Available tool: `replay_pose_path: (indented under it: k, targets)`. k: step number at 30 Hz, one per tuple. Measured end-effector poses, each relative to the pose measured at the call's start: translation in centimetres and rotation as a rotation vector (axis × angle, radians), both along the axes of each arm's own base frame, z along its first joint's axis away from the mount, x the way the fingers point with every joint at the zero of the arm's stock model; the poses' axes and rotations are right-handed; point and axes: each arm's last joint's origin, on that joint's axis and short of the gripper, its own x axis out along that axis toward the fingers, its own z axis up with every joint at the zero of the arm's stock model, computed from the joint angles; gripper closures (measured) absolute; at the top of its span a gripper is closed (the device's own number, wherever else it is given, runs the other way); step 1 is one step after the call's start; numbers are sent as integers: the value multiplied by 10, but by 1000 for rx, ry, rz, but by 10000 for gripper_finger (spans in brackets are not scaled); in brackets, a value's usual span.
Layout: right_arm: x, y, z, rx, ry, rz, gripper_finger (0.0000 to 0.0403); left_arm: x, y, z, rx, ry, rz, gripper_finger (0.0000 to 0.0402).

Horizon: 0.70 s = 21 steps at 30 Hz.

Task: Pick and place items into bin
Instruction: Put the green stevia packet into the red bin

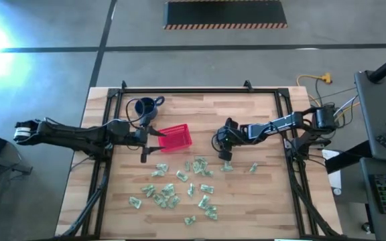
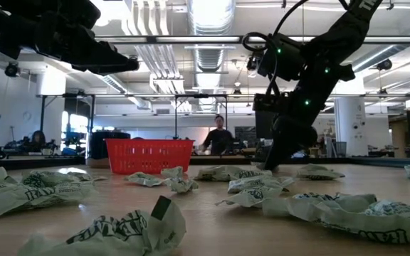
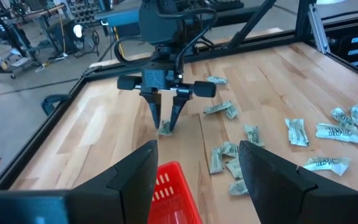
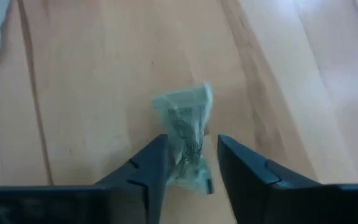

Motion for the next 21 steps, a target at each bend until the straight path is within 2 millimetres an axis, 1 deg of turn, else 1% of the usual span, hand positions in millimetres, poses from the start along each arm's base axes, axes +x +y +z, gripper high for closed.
replay_pose_path:
  k: [4, 5, 8, 11, 16, 21]
  targets:
    - [0, 0, 0, 10, -2, 7, 370, 0, 0, 0, -1, -1, 0, 193]
    - [0, 0, 1, 6, -4, 13, 382, 0, 0, 0, -1, -1, 0, 193]
    - [2, -1, 2, 1, -11, 15, 389, 0, 0, 0, -5, -1, 1, 193]
    - [8, -1, 9, -15, -46, 32, 391, 0, 0, 0, -16, -2, 4, 193]
    - [28, -1, 32, -89, -170, 116, 394, 0, 0, 1, -19, -5, 4, 193]
    - [53, -3, 56, -173, -371, 213, 394, 0, 0, 1, -19, -5, 4, 193]
